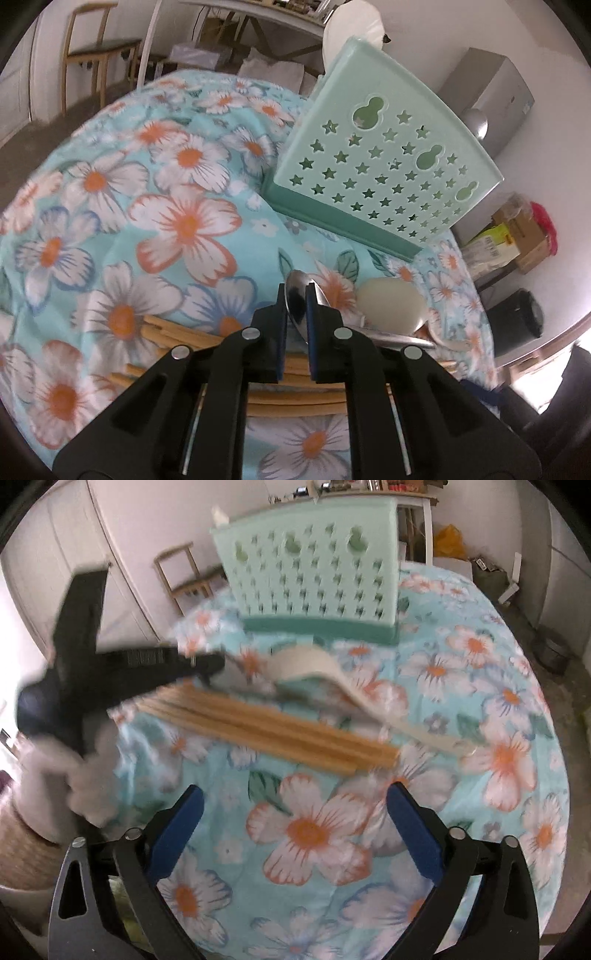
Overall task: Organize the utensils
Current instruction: 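Lift the silver spoon with the left tool while the right tool reaches the white spoon, then close the right tool on the white plastic spoon and lift it while the left tool holds the silver spoon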
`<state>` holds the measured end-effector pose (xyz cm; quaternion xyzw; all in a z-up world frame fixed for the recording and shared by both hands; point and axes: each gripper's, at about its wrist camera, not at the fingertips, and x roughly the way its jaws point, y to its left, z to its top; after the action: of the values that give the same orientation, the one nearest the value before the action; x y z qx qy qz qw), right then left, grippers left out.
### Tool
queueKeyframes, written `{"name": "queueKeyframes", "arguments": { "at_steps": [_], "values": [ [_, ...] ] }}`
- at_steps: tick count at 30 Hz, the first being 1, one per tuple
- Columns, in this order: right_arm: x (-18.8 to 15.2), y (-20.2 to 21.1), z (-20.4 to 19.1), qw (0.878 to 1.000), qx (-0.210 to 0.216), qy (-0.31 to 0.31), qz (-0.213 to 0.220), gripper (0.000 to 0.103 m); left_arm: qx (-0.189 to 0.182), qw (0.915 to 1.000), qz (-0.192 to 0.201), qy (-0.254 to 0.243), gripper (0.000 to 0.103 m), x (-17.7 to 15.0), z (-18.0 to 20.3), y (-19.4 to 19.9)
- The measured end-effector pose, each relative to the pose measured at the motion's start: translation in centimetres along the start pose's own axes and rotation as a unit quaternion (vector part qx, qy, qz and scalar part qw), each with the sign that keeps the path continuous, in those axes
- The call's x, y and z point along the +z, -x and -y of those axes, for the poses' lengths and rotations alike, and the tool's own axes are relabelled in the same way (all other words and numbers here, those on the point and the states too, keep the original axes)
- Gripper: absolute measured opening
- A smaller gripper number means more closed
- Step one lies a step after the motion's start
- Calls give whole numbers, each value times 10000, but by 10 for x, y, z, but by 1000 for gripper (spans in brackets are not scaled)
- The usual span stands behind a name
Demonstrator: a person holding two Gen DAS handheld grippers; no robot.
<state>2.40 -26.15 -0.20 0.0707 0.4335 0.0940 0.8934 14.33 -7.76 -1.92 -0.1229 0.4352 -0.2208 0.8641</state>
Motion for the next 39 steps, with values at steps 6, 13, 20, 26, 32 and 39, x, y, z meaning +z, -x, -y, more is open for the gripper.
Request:
{"name": "queueKeyframes", "arguments": {
  "at_steps": [6, 13, 20, 26, 32, 39],
  "values": [
    [34, 14, 3, 9989, 137, 244, 381, 75, 105, 9998, 16, -151, 8, 2, 4, 3],
    [63, 27, 0, 9934, 302, 853, 708, 47, 238, 9990, 274, -264, 8, -5, 13, 12],
    [71, 20, 9, 9898, 157, 1337, 473, 23, 286, 9980, 450, -344, 7, -10, 14, 27],
    [63, 0, -7, 9756, -17, 2186, 181, 20, 296, 9966, 597, -477, 7, -13, 12, 39],
    [53, -29, -22, 9597, -334, 2787, -135, 20, 288, 9969, 655, -320, 6, -11, 0, 42],
    [47, -51, -27, 9443, -706, 3210, -173, 21, 182, 9974, 652, -245, 6, -12, -7, 37]
  ]
}}
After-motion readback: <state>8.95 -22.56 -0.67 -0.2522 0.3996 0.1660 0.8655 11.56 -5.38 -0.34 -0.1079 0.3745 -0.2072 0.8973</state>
